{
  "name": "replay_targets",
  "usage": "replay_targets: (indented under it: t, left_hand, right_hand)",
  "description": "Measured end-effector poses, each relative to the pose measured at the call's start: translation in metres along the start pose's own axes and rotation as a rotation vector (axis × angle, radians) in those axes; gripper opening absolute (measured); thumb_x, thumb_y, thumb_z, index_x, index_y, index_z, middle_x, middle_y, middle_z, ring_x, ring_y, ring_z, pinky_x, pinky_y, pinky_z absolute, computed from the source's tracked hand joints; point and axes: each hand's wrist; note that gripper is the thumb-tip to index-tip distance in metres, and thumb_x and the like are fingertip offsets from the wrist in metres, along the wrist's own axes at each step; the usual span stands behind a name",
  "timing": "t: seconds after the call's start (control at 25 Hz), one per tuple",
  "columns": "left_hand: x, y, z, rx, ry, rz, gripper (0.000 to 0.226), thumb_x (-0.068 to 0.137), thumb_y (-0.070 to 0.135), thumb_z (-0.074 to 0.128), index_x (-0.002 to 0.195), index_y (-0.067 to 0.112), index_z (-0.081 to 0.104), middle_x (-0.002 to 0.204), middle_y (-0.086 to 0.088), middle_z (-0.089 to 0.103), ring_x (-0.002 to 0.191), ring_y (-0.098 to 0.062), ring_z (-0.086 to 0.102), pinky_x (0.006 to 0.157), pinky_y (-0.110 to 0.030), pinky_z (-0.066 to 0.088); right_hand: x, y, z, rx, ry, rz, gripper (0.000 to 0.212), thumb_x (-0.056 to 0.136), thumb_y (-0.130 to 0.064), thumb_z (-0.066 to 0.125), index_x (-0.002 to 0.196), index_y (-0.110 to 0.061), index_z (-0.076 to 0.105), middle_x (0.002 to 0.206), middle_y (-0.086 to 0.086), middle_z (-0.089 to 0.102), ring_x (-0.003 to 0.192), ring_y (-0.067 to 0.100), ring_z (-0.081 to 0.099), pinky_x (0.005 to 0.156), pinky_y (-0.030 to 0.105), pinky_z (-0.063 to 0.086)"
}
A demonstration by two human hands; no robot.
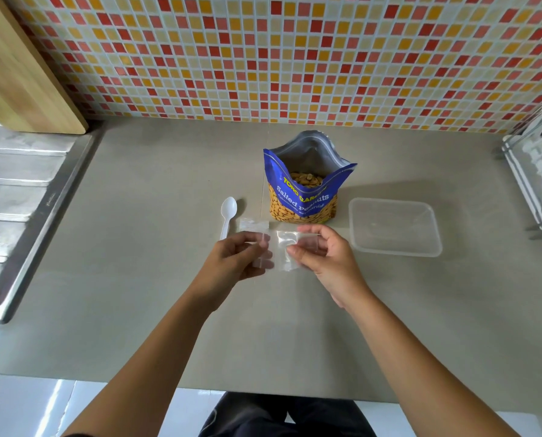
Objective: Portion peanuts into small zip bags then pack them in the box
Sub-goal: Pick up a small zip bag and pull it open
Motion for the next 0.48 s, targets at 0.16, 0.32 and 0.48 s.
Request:
replay_targets:
  t: [0.16,0.32,0.48]
  left_hand:
    - [-0.009,0.003,0.004,-0.255,-0.027,-0.026,0.023,0.090,0.009,0.051,0.081,0.008,0.072,0.076,-0.002,0.070,0.069,-0.017,0.069,0.064,-0.020,0.056]
    - [-0.012,0.006,0.010,-0.312,-0.068,-0.033,0.023,0.088,0.000,0.049,0.081,0.004,0.071,0.075,-0.003,0.071,0.069,-0.015,0.070,0.064,-0.021,0.057]
    - [-0.015,0.011,0.015,-0.377,-0.115,-0.077,0.014,0.078,-0.003,0.058,0.089,0.003,0.067,0.065,-0.003,0.066,0.062,-0.014,0.067,0.064,-0.021,0.056]
  right_hand:
    - [-0.005,-0.011,-0.012,0.015,0.011,-0.038,0.029,0.077,-0.003,0.072,0.096,-0.022,0.060,0.080,0.003,0.069,0.074,0.008,0.063,0.067,0.018,0.052]
    - [-0.009,-0.017,-0.013,0.050,0.008,-0.073,0.025,0.082,0.001,0.065,0.095,-0.020,0.060,0.080,0.003,0.068,0.073,0.007,0.067,0.067,0.017,0.053]
    - [-0.016,-0.020,-0.014,0.057,-0.011,-0.087,0.027,0.086,0.006,0.058,0.094,-0.020,0.059,0.082,0.004,0.068,0.073,0.007,0.069,0.069,0.017,0.054]
Point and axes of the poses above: each hand's wrist, its own x-axis towards the middle knuckle, its own z-axis out of the palm, y = z × x
